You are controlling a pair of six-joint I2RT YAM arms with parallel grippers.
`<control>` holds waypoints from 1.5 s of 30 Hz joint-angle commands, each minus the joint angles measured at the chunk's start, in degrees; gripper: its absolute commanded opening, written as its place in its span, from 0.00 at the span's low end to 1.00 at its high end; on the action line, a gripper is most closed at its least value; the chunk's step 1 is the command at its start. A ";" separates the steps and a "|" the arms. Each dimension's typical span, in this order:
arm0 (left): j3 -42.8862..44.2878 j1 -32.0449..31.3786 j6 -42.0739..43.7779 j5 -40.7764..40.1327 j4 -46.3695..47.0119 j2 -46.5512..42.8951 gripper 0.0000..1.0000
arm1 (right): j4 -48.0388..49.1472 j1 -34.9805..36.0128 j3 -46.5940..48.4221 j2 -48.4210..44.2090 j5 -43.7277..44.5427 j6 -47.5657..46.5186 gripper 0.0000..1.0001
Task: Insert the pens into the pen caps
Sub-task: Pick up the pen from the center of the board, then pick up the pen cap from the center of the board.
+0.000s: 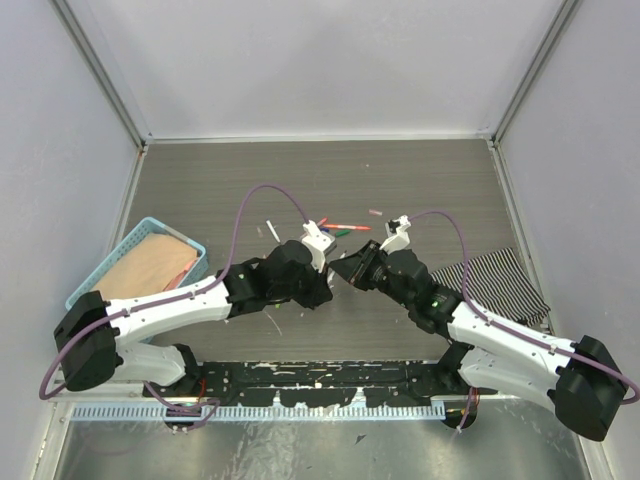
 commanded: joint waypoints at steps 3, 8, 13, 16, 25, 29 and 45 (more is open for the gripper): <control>0.98 -0.03 0.84 -1.40 -0.50 -0.77 0.00 | 0.97 0.33 2.06 -1.24 2.09 -3.43 0.21; 1.04 0.81 1.73 -4.49 -3.29 -4.52 0.00 | -5.57 0.36 5.41 -1.66 5.62 -10.42 0.43; 0.28 3.66 2.40 -5.53 -7.22 -10.11 0.00 | -14.24 0.31 11.16 0.72 11.12 -20.70 0.57; 0.64 5.19 3.16 -6.67 -11.05 -13.62 0.00 | -18.55 0.27 14.57 3.98 14.08 -26.13 0.61; 4.62 5.63 4.23 -10.93 -24.49 -19.03 0.00 | -21.32 -2.35 21.63 15.09 13.83 -32.95 0.75; 6.77 5.65 4.44 -13.87 -29.88 -20.24 0.00 | -20.85 -3.90 24.45 21.55 11.38 -35.63 0.77; 11.48 5.67 7.31 -17.87 -37.55 -17.78 0.00 | -17.37 -9.80 32.55 42.26 6.58 -41.13 0.78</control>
